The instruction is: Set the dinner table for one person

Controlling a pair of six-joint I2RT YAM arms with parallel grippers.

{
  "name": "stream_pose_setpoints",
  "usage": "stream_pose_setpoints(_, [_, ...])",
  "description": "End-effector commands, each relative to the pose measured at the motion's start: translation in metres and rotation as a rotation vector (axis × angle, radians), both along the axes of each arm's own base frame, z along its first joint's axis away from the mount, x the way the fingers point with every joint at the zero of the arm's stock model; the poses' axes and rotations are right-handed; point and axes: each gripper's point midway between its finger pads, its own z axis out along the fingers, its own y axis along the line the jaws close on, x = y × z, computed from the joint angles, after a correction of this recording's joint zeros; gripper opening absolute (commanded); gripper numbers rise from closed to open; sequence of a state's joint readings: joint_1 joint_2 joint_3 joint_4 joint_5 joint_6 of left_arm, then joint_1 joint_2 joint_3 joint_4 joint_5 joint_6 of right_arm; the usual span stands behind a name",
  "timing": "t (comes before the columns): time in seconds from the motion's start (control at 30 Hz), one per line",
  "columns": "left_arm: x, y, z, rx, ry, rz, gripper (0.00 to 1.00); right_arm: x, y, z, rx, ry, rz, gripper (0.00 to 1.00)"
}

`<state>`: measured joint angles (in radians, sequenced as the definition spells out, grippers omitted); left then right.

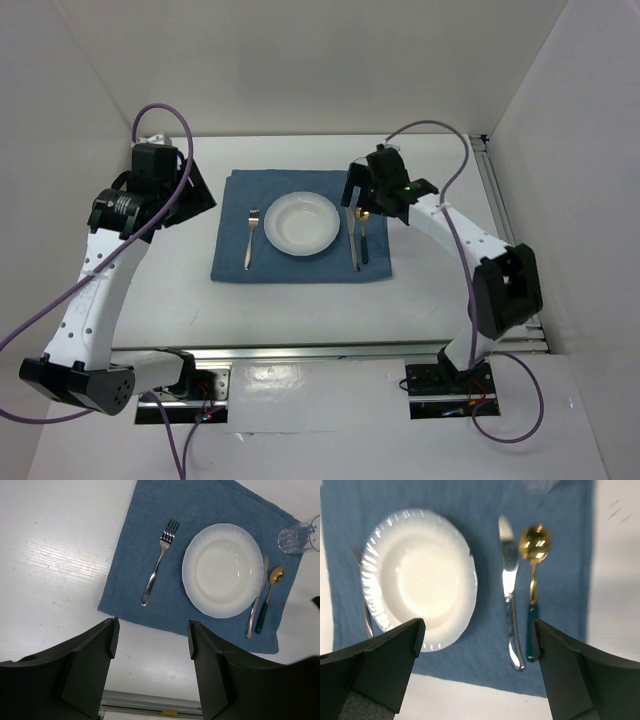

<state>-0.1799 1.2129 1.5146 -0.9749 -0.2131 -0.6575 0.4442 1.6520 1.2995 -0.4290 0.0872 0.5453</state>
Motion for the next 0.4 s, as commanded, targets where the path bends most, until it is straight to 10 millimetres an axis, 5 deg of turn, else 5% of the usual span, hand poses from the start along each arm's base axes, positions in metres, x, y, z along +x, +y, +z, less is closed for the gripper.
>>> stream_pose_setpoints(0.0, [0.0,-0.004,0.004,-0.015,-0.025,-0.032,0.74,-0.001,-0.044,0.065,-0.084,-0.119,-0.146,1.0])
stream_pose_setpoints(0.17, [0.005,-0.007,-0.014,0.006,0.021,-0.063,0.74,-0.029,-0.122,0.087,-0.201,-0.109,-0.392,1.0])
stream_pose_setpoints(0.37, [0.012,-0.007,-0.02,0.021,0.028,-0.076,0.74,-0.063,-0.158,0.095,-0.207,-0.152,-0.435,1.0])
